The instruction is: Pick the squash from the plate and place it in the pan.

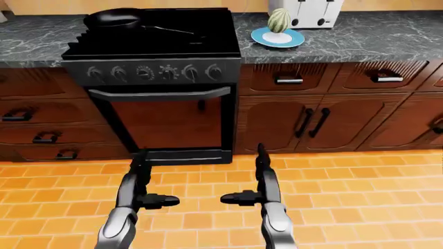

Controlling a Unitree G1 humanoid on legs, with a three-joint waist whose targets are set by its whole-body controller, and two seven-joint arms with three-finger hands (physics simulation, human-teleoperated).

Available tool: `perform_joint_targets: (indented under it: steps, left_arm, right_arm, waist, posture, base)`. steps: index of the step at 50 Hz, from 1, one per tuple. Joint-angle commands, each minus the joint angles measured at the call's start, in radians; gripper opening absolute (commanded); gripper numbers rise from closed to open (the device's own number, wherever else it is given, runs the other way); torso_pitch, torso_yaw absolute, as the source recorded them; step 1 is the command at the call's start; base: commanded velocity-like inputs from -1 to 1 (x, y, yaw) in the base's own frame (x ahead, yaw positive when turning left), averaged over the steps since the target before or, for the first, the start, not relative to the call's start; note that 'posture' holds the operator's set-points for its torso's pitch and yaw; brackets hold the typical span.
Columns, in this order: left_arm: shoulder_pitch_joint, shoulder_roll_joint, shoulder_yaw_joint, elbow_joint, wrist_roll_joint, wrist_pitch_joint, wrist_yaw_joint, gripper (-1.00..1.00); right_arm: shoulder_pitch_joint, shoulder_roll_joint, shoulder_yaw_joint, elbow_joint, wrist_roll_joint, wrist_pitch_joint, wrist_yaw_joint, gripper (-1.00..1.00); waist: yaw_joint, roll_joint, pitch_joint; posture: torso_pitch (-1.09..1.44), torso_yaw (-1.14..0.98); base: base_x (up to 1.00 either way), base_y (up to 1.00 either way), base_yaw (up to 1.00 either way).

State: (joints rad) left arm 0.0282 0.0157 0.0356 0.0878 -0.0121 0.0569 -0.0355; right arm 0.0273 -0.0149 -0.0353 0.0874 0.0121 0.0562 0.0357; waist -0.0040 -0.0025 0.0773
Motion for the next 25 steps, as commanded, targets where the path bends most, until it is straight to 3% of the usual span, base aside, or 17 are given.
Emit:
perform_joint_targets:
  steps: [1,2,3,5,7,8,25]
  left_arm:
    - [0.033,0.008,-0.016,-0.294,0.027,0.063,0.011,1.00]
    - [0.038,0.006,-0.016,-0.311,0.030,0.074,0.009,1.00]
    - [0.042,0.002,-0.015,-0.316,0.030,0.077,0.007,1.00]
    - [0.043,-0.002,-0.014,-0.321,0.030,0.082,0.006,1.00]
    - [0.050,-0.004,-0.017,-0.329,0.033,0.084,0.005,1.00]
    - [0.049,-0.004,-0.016,-0.324,0.033,0.082,0.004,1.00]
    - [0.035,-0.005,-0.007,-0.325,0.026,0.096,0.007,1.00]
  right_arm:
    - [-0.041,-0.001,0.000,-0.053,0.005,-0.060,-0.001,1.00]
    - [-0.040,-0.001,0.002,-0.059,0.004,-0.054,-0.002,1.00]
    - [-0.038,-0.002,0.003,-0.058,0.002,-0.057,-0.001,1.00]
    - [-0.037,-0.003,0.001,-0.058,0.005,-0.057,0.000,1.00]
    - [-0.036,-0.004,-0.001,-0.054,0.005,-0.062,0.001,1.00]
    - [-0.041,-0.005,-0.003,-0.039,0.004,-0.071,0.002,1.00]
    - [-0.052,-0.012,-0.007,-0.039,-0.040,-0.083,-0.025,1.00]
  waist:
    - [-0.002,-0.008,-0.001]
    - [0.005,-0.006,-0.040]
    - [0.009,0.001,-0.063]
    - [0.007,-0.010,-0.018]
    - [0.012,-0.007,-0.068]
    - [0.012,-0.006,-0.074]
    - [0.008,-0.004,-0.089]
  posture:
    - [0.00,0.00]
    - [0.00,0.00]
    - [0.00,0.00]
    - [0.00,0.00]
    - [0.00,0.00]
    - [0.00,0.00]
    - [0.00,0.00]
  base:
    - [0.00,0.00,0.00]
    - [0.00,0.00,0.00]
    - [0.00,0.00,0.00]
    - [0.00,0.00,0.00]
    - [0.00,0.00,0.00]
    - [0.00,0.00,0.00]
    - [0.00,0.00,0.00]
